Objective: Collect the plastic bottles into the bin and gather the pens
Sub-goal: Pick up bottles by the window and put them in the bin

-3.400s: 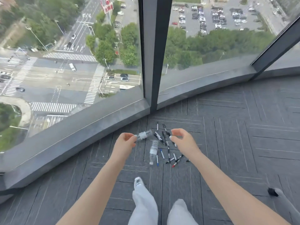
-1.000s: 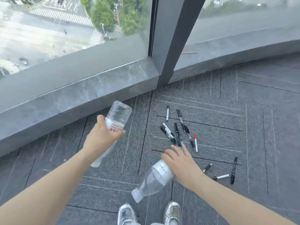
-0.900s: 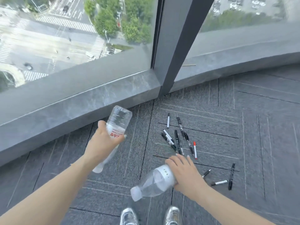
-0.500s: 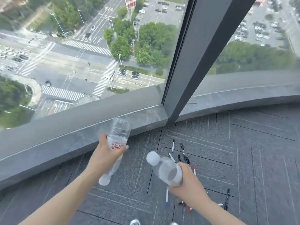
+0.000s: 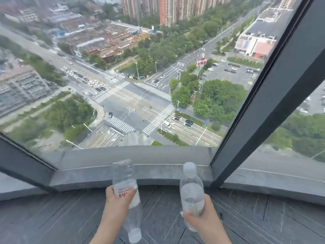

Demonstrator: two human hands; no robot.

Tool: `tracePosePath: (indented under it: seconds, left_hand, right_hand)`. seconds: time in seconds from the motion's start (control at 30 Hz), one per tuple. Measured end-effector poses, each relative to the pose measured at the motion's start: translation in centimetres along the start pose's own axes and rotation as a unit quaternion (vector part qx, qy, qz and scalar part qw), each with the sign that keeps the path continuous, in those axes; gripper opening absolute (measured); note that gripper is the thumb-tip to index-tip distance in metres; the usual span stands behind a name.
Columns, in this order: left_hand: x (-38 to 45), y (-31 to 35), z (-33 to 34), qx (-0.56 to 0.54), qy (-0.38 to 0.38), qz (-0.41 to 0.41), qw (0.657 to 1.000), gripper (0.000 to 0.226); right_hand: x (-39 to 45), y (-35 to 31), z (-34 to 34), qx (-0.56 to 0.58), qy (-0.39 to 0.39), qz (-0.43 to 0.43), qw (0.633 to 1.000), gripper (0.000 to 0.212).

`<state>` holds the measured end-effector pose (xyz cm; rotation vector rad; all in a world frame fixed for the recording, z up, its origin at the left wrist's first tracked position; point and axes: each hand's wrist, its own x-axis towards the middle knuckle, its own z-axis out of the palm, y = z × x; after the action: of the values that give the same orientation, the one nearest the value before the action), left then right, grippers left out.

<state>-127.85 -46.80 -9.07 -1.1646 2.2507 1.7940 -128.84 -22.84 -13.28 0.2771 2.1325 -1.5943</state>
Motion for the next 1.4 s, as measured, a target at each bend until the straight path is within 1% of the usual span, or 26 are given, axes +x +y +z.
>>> tracePosePath:
  seconds: [0.13, 0.27, 0.37, 0.47, 0.63, 0.7, 0.77, 0.83, 0.87, 0.93, 0.97, 1.0, 1.03, 1.17, 1.2, 1.27, 1.33, 1.4]
  left_hand:
    - [-6.5, -0.5, -5.0, -0.061, 0.079, -0.026, 0.995, 0.04]
    - [-13.2, -2.2, -10.6, -0.122, 0.165, -0.051, 0.977, 0.034]
    - [-18.6, -3.5, -14.7, -0.169, 0.226, -0.058, 0.958, 0.028]
    - [-24.1, -5.3, -18.6, -0.219, 0.277, -0.05, 0.934, 0.021]
    - [-31.7, -9.0, -23.8, -0.295, 0.372, -0.046, 0.879, 0.035]
    - [-34.4, -10.8, -25.5, -0.315, 0.418, -0.049, 0.85, 0.046]
    - [-37.1, -12.9, -26.8, -0.336, 0.45, -0.053, 0.826, 0.053]
    - [-39.6, -15.1, -28.1, -0.37, 0.46, -0.06, 0.805, 0.06]
    - [-40.8, -16.3, -28.7, -0.397, 0.461, -0.065, 0.791, 0.057]
    - [-43.4, -18.4, -30.0, -0.462, 0.457, -0.059, 0.758, 0.044]
    - [-44.8, -19.5, -30.7, -0.491, 0.451, -0.054, 0.743, 0.043]
    - [-46.1, -20.9, -31.4, -0.511, 0.441, -0.056, 0.736, 0.046]
    - [-47.4, -22.3, -32.0, -0.523, 0.43, -0.056, 0.734, 0.051]
    - [-51.8, -26.9, -34.5, -0.541, 0.405, -0.052, 0.735, 0.072]
    - [-52.7, -27.8, -35.0, -0.542, 0.404, -0.051, 0.735, 0.072]
    - [-54.7, -29.6, -36.1, -0.549, 0.408, -0.049, 0.728, 0.066]
    - [-56.5, -31.3, -37.2, -0.566, 0.391, -0.036, 0.725, 0.064]
    - [-58.0, -33.0, -38.1, -0.585, 0.393, -0.032, 0.708, 0.066]
  right_hand:
    - [-3.7, -3.1, 1.7, -0.022, -0.052, -0.032, 0.998, 0.052]
    - [-7.4, -6.3, 4.3, -0.057, -0.127, -0.067, 0.988, 0.052]
    - [-10.2, -8.5, 7.3, -0.085, -0.197, -0.114, 0.97, 0.054]
    - [-13.5, -10.3, 11.1, -0.111, -0.265, -0.15, 0.946, 0.044]
    - [-19.8, -11.8, 17.9, -0.159, -0.359, -0.215, 0.894, 0.045]
    - [-22.6, -11.7, 20.2, -0.174, -0.395, -0.237, 0.87, 0.044]
    - [-25.5, -11.2, 22.2, -0.189, -0.421, -0.253, 0.85, 0.045]
    - [-28.5, -10.5, 24.0, -0.204, -0.441, -0.266, 0.833, 0.043]
    - [-30.0, -10.2, 24.9, -0.208, -0.452, -0.273, 0.823, 0.037]
    - [-32.8, -9.2, 26.6, -0.217, -0.471, -0.292, 0.804, 0.023]
    - [-34.3, -8.6, 27.3, -0.221, -0.476, -0.295, 0.798, 0.019]
    - [-35.8, -8.1, 28.0, -0.223, -0.481, -0.295, 0.795, 0.019]
    - [-37.1, -7.4, 28.8, -0.224, -0.486, -0.293, 0.792, 0.022]
    - [-41.0, -4.0, 31.6, -0.246, -0.499, -0.282, 0.782, 0.052]
    - [-42.0, -3.1, 32.3, -0.256, -0.496, -0.276, 0.782, 0.055]
    - [-44.2, -1.5, 33.4, -0.27, -0.492, -0.271, 0.782, 0.055]
    - [-46.4, -0.1, 34.4, -0.278, -0.49, -0.273, 0.779, 0.059]
    - [-48.3, 1.3, 35.4, -0.287, -0.489, -0.272, 0.777, 0.061]
